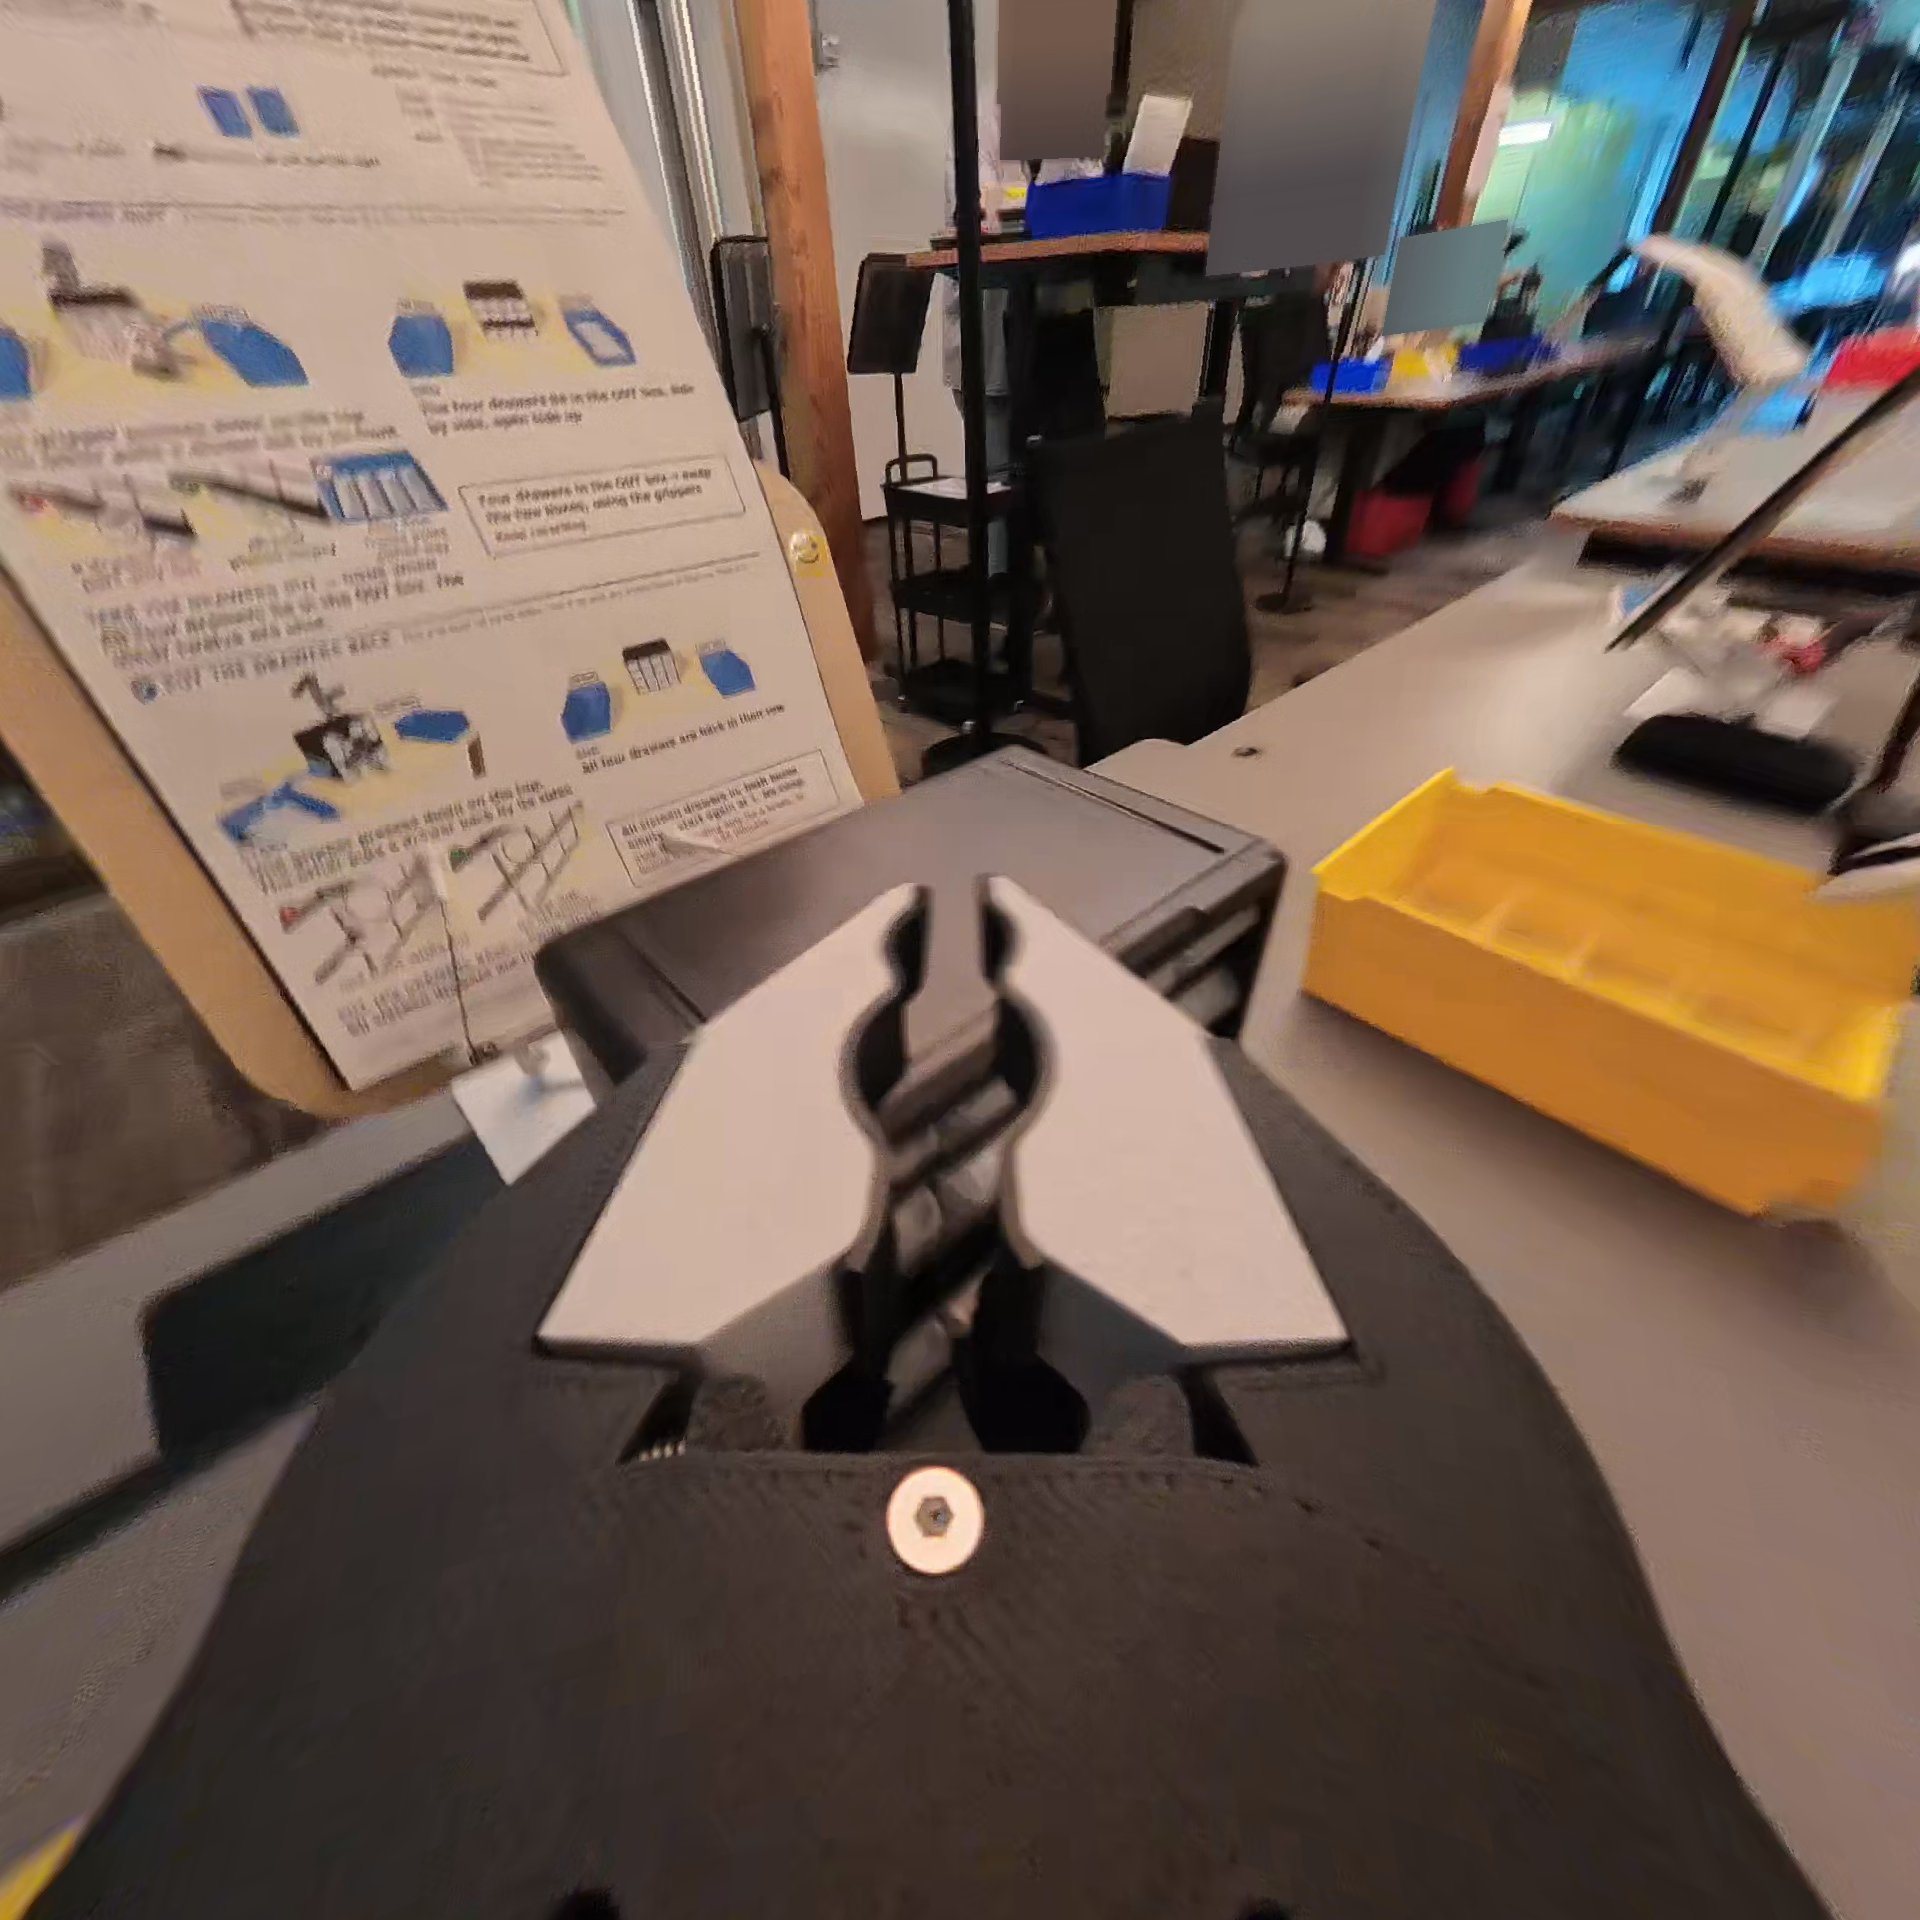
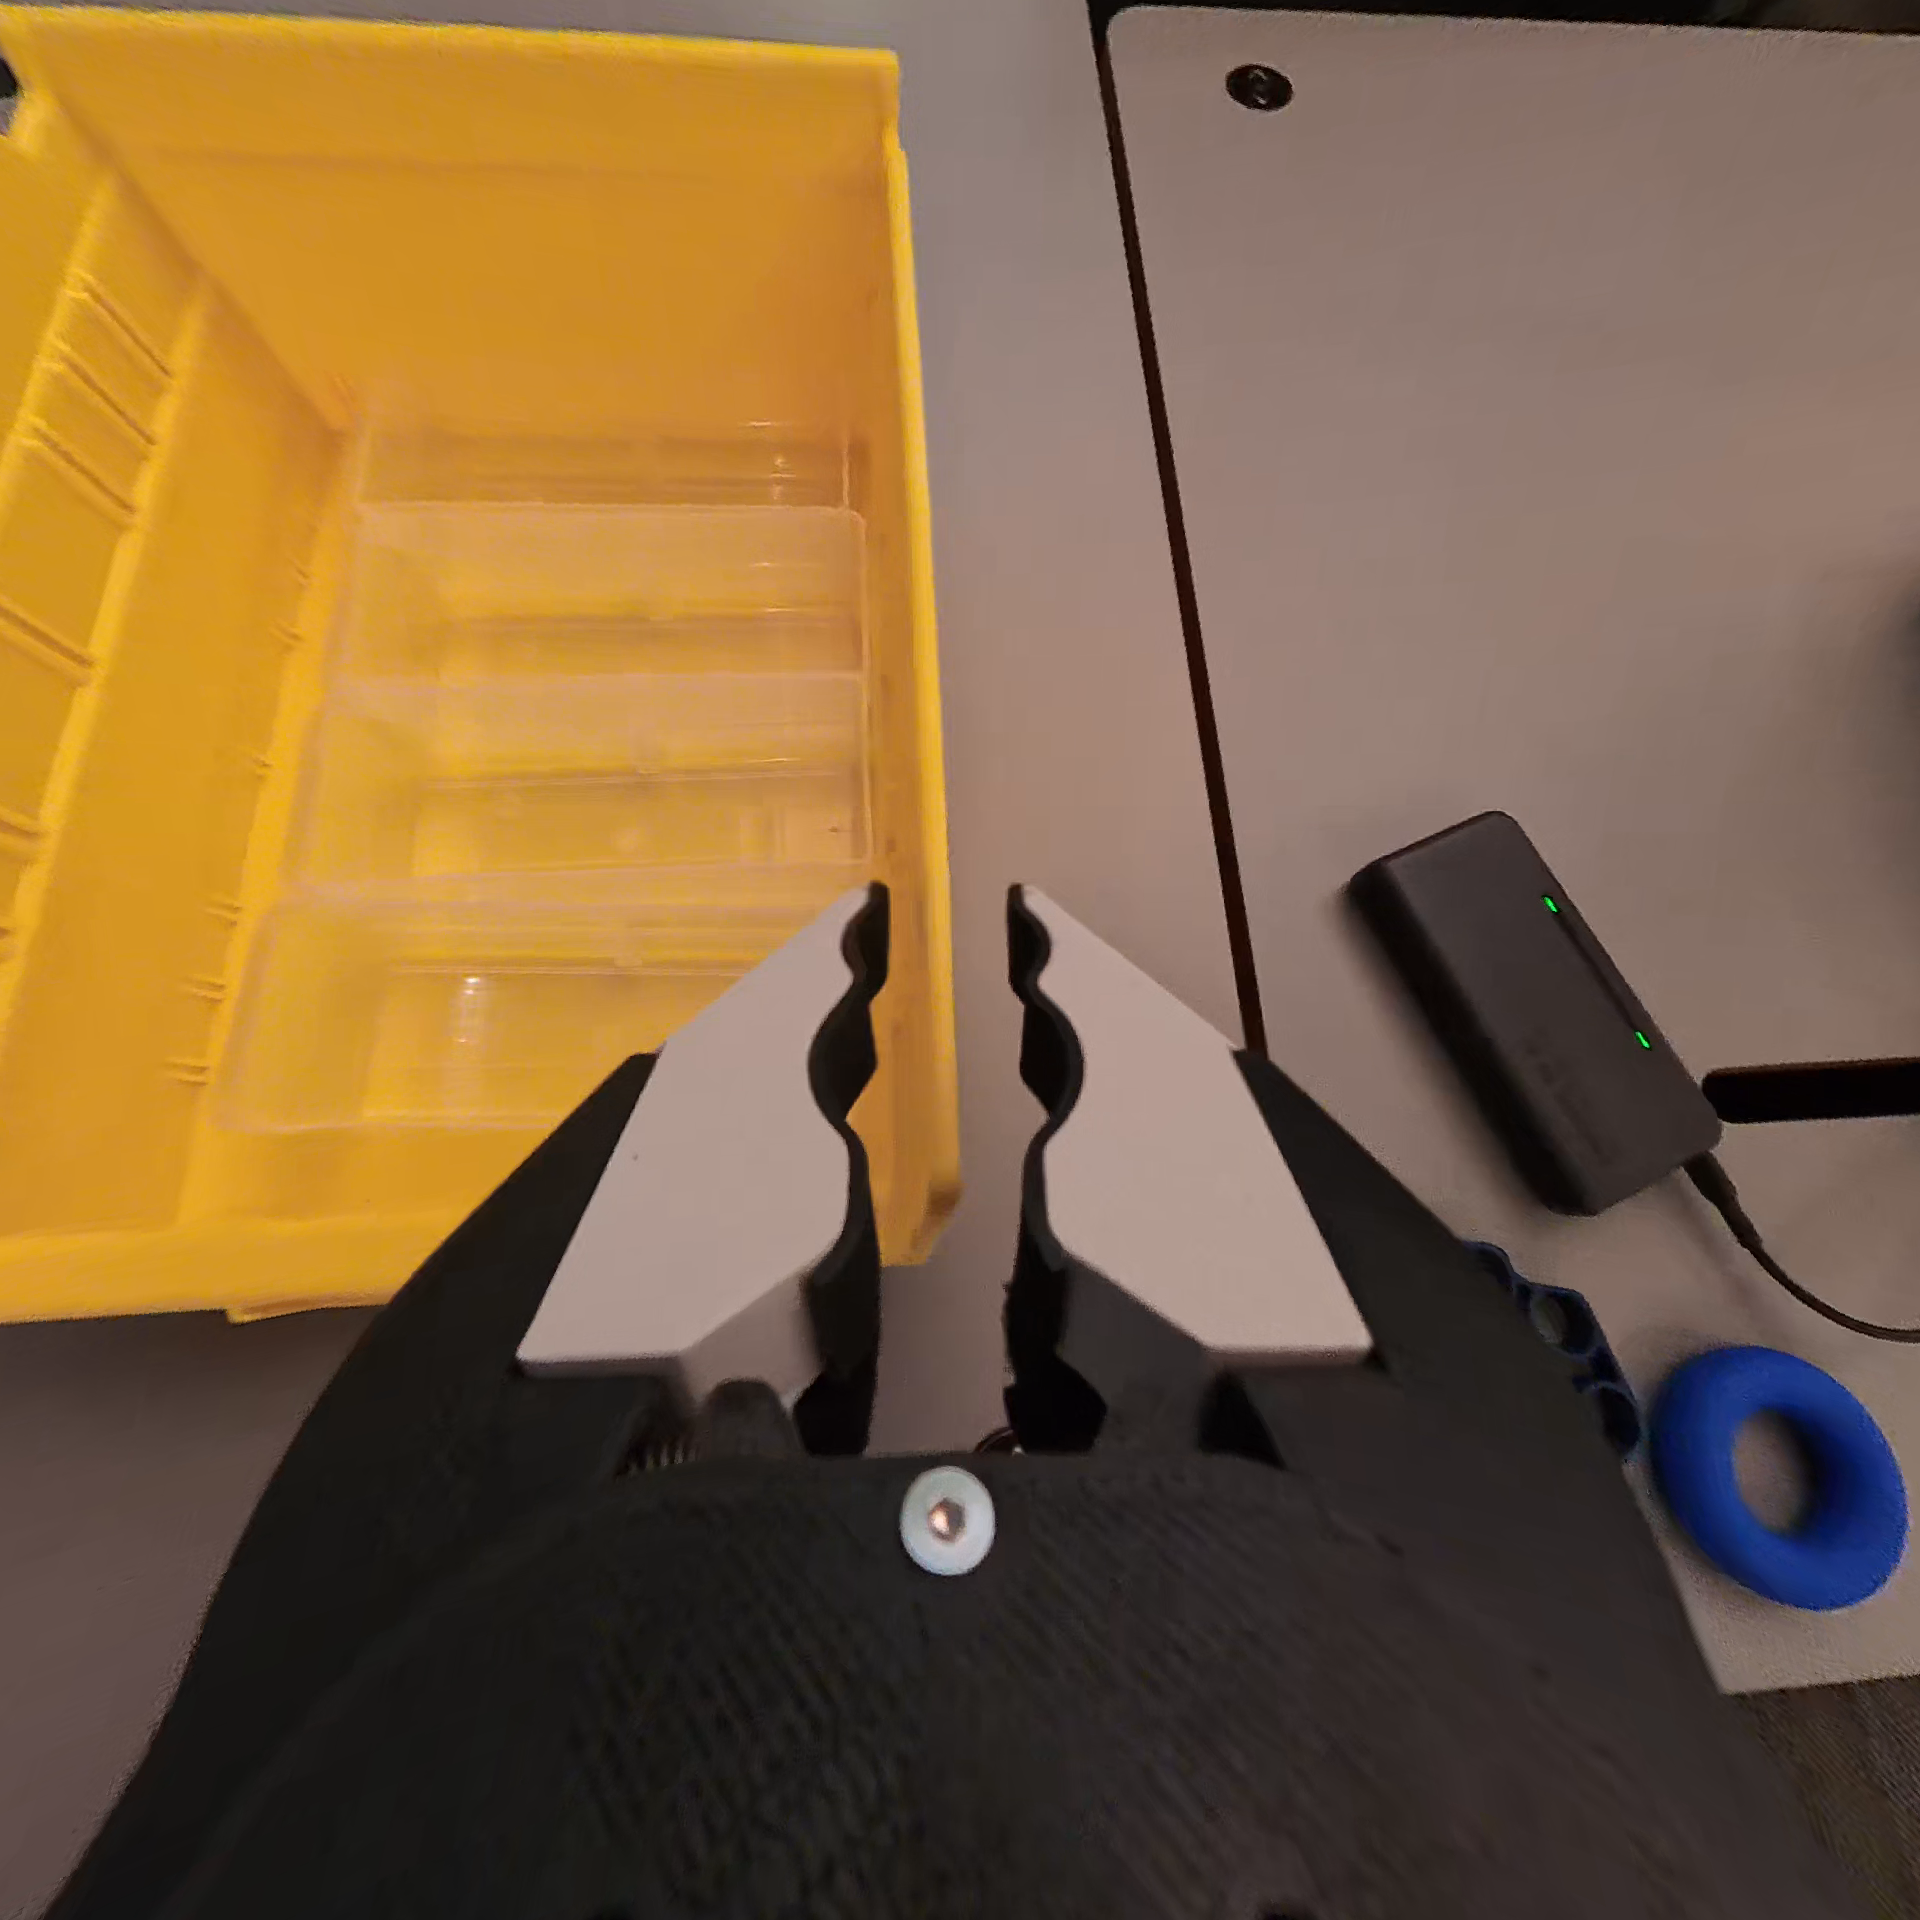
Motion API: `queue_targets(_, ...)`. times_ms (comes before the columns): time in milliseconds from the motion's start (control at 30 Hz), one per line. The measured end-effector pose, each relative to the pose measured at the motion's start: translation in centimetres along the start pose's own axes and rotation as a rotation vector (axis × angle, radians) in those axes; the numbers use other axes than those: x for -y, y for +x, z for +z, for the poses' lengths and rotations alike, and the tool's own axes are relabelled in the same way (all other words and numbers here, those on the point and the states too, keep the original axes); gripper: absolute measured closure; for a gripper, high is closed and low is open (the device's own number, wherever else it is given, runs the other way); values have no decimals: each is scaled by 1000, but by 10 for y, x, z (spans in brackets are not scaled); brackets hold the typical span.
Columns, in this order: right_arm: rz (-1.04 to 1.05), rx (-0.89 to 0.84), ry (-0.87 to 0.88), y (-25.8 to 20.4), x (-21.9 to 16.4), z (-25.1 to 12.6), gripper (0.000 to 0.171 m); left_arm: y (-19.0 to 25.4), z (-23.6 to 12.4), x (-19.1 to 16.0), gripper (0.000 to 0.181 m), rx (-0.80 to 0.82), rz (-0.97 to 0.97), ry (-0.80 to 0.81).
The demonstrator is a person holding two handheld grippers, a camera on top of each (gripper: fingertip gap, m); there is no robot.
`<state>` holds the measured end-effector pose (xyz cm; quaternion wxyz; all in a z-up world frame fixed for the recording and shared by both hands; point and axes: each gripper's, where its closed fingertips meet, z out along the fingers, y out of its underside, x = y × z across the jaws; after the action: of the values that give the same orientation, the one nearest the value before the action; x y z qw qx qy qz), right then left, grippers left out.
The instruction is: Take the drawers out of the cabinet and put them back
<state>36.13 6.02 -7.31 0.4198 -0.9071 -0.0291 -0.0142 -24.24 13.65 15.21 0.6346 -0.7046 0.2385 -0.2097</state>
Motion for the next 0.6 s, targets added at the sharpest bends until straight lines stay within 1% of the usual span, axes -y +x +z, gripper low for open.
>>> queue_targets(33, -4, -9, -7, 2, -3, 3, 153, 0, -14, -6, 153, 19, -54, -26)
queue_targets(67, -5, 14, -3, 0, -4, 5, 157, -2, -28, -16, 136, 52, -94, -67)
queue_targets(100, 1, 48, 2, -5, -5, 7, 165, -6, -43, -26, 124, 93, -114, -116)
queue_targets(133, 11, 52, 5, -5, -6, 9, 165, -11, -61, -35, 116, 147, -124, -152)
queue_targets(200, 25, 69, 40, -6, -6, 10, 165, -27, -106, -43, 113, 291, -132, -146)
queue_targets(267, 65, 106, 74, -8, -6, 10, 167, -49, -159, -57, 114, 461, -127, -139)
queue_targets(367, 112, 181, 91, -15, -12, 3, 169, -97, -243, -109, 101, 728, -99, -255)
queue_targets(433, 100, 180, 99, -19, -18, -5, 168, -129, -295, -146, 98, 865, -111, -318)
queue_targets(467, 93, 168, 98, -20, -22, -9, 168, -142, -315, -162, 97, 897, -129, -324)
queue_targets(533, 77, 148, 94, -26, -29, -18, 168, -158, -341, -189, 94, 919, -186, -313)
queue_targets(600, 74, 143, 90, -34, -37, -28, 167, -165, -350, -206, 90, 899, -205, -287)
